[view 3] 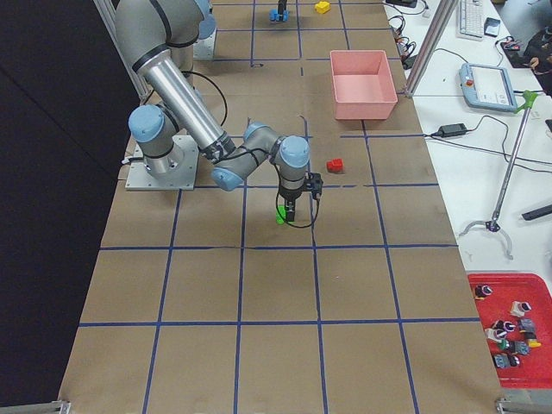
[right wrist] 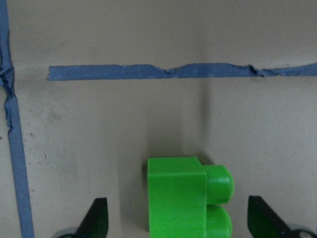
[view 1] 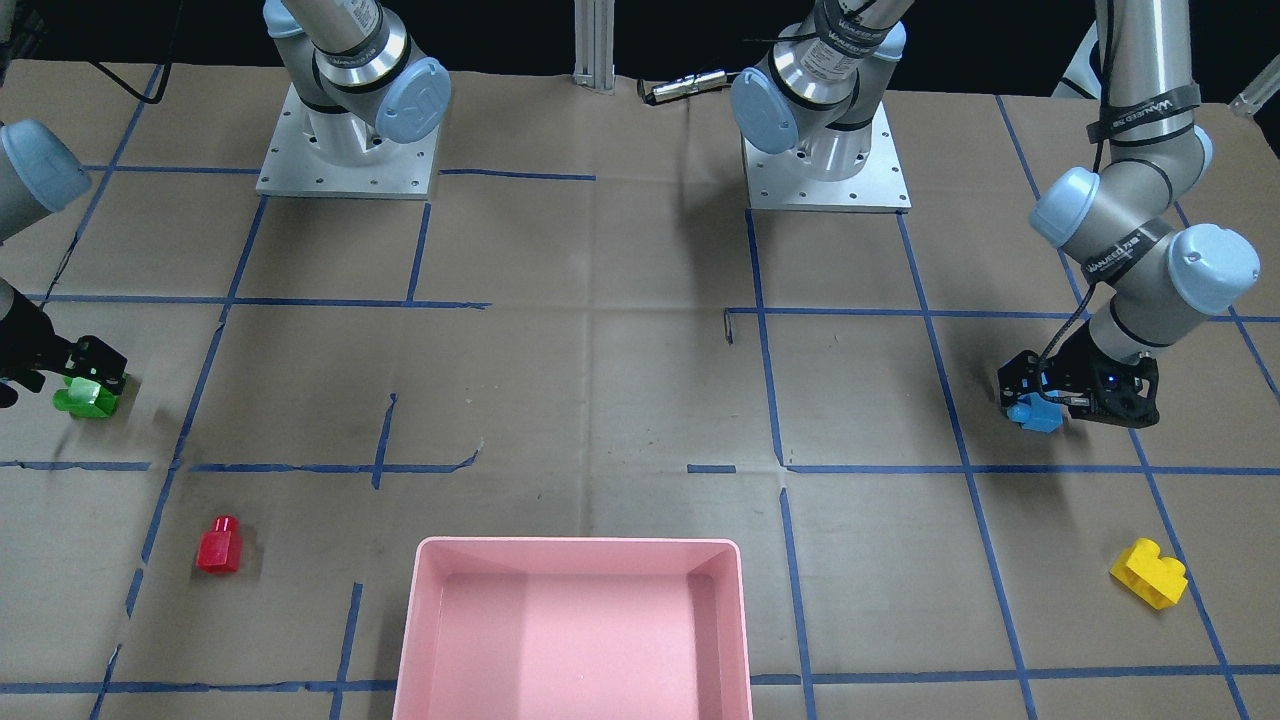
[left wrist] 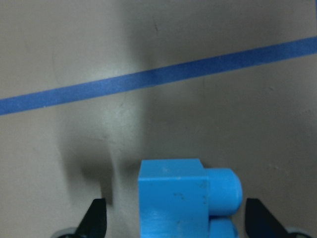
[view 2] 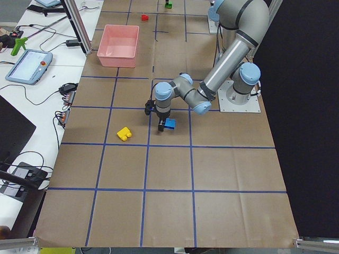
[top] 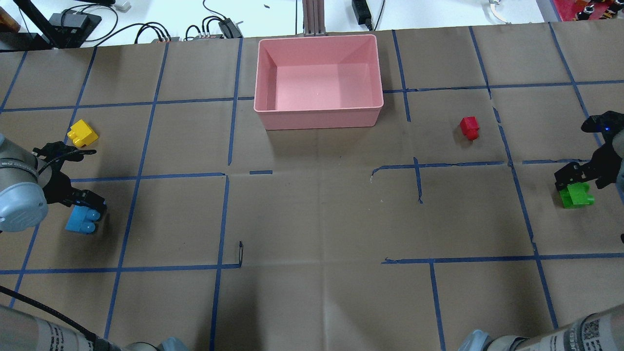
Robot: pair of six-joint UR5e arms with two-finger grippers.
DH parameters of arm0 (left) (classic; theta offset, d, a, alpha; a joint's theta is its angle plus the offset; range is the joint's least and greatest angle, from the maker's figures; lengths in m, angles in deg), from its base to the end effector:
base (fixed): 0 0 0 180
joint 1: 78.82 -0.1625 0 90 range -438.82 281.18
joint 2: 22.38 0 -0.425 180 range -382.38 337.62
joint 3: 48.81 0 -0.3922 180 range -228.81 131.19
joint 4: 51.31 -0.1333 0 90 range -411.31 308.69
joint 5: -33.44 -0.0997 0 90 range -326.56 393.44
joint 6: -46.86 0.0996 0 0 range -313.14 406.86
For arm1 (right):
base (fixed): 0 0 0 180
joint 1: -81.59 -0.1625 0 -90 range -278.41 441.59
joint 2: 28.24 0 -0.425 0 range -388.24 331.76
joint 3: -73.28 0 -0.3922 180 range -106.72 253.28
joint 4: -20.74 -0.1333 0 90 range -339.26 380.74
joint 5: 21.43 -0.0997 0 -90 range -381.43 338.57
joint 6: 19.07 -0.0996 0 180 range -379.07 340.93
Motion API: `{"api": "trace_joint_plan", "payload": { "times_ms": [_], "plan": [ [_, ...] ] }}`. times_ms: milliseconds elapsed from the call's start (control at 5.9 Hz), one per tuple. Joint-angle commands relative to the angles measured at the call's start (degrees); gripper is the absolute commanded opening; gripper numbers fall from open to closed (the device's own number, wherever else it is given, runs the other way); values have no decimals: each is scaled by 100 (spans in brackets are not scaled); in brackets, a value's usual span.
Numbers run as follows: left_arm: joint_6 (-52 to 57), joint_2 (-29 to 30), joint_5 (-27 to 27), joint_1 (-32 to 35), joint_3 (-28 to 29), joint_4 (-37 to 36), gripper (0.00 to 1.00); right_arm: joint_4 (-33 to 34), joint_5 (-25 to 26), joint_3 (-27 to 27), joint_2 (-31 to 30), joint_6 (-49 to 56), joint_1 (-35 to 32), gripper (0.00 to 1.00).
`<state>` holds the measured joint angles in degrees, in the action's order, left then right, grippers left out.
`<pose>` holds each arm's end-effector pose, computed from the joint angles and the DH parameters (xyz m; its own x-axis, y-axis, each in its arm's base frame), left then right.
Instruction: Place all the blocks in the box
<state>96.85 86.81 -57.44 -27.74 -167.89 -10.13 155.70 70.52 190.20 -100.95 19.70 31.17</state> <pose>0.2125 -0.4729 0.1726 -0.9813 0.1920 -0.0172 0.1919 0.9814 0.0056 -0.2238 -0.4746 0.1966 -0.9993 0.0142 0.0347 0.0146 0.9998 0.0111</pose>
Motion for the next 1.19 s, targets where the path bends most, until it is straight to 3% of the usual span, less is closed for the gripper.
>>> {"api": "trace_joint_plan", "payload": {
  "times_ms": [0, 508, 678, 847, 1017],
  "plan": [
    [1, -12, 18, 7, -1, -4, 83, 22, 24, 6, 81, 191, 40, 99],
    [-8, -56, 1, 7, 52, 31, 42, 31, -2, 6, 151, 210, 155, 99],
    [-8, -65, 1, 7, 61, 48, 27, 92, 6, 6, 187, 210, 164, 89],
    [-25, -169, 1, 25, 191, 74, 21, 101, 6, 6, 187, 210, 155, 75],
    [-77, -440, 18, 86, 662, 849, 16, 66, 6, 6, 161, 201, 155, 39]
  ]
}}
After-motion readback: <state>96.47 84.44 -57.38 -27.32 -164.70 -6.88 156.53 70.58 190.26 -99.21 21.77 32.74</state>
